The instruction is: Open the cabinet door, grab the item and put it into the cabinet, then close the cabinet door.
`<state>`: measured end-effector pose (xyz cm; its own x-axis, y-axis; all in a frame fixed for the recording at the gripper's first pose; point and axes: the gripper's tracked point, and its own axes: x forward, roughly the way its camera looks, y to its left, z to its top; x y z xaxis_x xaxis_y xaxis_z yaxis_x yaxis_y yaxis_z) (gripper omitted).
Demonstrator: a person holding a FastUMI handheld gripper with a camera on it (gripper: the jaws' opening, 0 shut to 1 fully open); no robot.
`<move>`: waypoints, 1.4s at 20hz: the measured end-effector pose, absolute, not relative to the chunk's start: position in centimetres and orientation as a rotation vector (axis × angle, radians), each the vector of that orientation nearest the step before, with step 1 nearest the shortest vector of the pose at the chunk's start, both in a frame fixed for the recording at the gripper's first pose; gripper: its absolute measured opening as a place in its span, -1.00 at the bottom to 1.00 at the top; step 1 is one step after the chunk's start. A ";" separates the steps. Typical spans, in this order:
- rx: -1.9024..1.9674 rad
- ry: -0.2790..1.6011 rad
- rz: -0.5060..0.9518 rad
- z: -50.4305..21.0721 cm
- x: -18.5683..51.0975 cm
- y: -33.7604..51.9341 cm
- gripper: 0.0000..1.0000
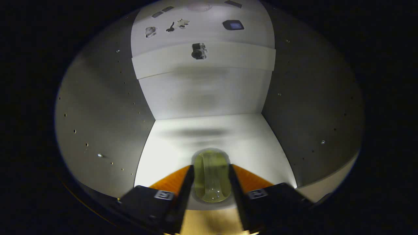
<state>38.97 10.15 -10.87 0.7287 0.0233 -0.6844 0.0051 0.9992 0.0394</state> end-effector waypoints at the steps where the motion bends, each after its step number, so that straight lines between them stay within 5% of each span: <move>1: 0.048 0.737 0.009 -10.3 38.9 10.2 0.68; 2: 0.055 0.712 0.004 -9.4 38.8 10.1 0.99; 11: 0.019 0.312 -0.031 4.6 33.3 9.0 0.97; 28: -0.087 0.029 -0.066 14.1 11.8 4.4 0.96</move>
